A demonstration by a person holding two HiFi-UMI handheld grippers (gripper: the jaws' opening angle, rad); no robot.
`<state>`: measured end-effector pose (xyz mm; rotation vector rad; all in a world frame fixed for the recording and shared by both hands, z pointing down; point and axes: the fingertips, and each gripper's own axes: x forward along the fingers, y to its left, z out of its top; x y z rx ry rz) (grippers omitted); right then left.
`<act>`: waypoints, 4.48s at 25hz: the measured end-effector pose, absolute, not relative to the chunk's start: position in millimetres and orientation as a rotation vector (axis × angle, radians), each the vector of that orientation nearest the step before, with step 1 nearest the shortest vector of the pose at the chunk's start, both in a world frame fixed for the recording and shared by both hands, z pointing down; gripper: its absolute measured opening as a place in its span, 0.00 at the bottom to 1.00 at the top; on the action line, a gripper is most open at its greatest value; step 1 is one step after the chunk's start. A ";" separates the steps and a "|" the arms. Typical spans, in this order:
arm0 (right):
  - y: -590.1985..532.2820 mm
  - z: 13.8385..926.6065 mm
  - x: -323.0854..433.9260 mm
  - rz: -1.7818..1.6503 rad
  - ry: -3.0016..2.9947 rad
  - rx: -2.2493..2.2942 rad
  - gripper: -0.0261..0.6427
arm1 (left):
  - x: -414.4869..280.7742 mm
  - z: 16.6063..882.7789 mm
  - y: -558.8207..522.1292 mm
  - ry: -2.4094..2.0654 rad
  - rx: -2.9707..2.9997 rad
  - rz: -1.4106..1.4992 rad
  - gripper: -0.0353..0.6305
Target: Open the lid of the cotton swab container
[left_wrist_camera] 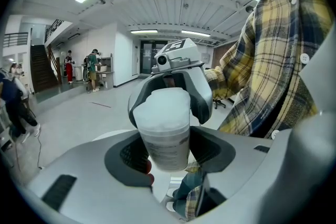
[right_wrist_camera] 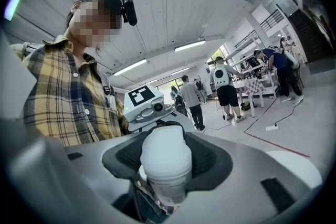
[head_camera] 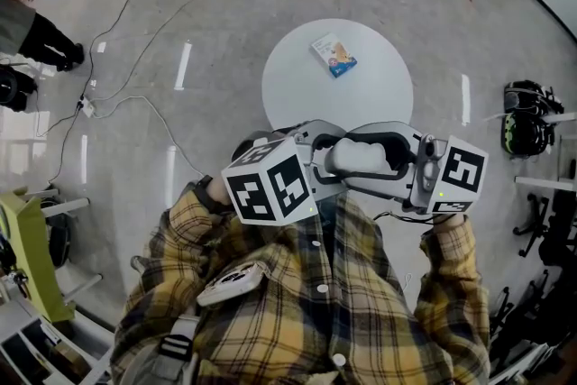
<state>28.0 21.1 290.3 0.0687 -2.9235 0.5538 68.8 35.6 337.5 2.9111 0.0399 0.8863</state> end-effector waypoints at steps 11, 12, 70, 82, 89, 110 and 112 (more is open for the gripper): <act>23.1 293.8 24.8 0.636 -2.887 -0.022 0.39 | 66.0 338.9 38.2 0.073 2.906 0.875 0.41; 23.3 293.9 25.7 0.645 -2.886 -0.028 0.39 | 66.9 338.8 38.6 0.076 2.904 0.873 0.41; -20.5 297.5 44.6 1.368 -2.891 -0.014 0.35 | 74.0 381.2 45.0 0.185 2.961 1.096 0.40; -44.8 298.5 56.6 1.311 -2.973 0.212 0.32 | 74.8 377.4 45.7 0.163 2.961 1.071 0.40; -39.9 287.1 58.6 1.201 -3.009 0.290 0.29 | 76.9 371.1 45.3 0.142 2.963 1.033 0.40; -18.0 244.0 101.8 0.387 -2.890 1.088 0.28 | 79.9 342.9 8.0 -0.102 2.968 0.943 0.40; -17.8 245.9 106.5 0.371 -2.871 1.173 0.28 | 81.2 338.6 5.6 -0.133 2.967 0.939 0.40</act>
